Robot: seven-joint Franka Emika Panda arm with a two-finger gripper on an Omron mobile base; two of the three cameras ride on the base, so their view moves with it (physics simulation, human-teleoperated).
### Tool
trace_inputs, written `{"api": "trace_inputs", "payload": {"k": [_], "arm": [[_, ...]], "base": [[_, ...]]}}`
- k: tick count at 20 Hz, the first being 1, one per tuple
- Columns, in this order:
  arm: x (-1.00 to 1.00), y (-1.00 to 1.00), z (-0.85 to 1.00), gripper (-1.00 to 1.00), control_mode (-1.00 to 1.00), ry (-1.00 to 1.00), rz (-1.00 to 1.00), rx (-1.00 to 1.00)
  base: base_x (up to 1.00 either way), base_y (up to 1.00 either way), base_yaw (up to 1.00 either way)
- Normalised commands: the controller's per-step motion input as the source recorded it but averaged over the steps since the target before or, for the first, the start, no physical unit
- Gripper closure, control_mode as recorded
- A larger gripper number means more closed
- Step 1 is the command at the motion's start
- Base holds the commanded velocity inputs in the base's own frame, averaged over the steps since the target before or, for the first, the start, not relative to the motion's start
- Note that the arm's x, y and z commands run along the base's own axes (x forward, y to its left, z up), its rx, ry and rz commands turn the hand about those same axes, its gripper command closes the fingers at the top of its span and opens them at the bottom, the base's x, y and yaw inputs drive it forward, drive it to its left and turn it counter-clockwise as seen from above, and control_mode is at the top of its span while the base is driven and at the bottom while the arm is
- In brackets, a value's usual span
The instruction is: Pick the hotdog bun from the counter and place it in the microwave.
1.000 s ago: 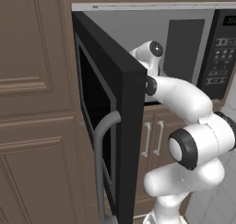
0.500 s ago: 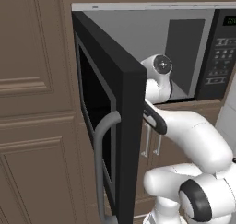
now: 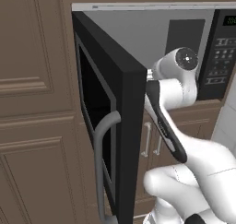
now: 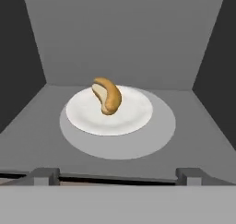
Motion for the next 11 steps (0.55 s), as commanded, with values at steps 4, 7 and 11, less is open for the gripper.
{"api": "trace_inputs", "payload": {"k": [4, 7, 11], "arm": [[-1.0, -0.42, 0.26, -1.0, -1.0, 0.17, 0.0, 0.15], [-1.0, -0.19, -0.26, -1.0, -1.0, 0.0, 0.0, 0.05], [-1.0, -0.05, -0.75, -1.0, -1.0, -0.07, 0.01, 0.0]], "base": [[0.0, 0.0, 0.0], [0.0, 0.0, 0.0], [0.0, 0.0, 0.0]]}}
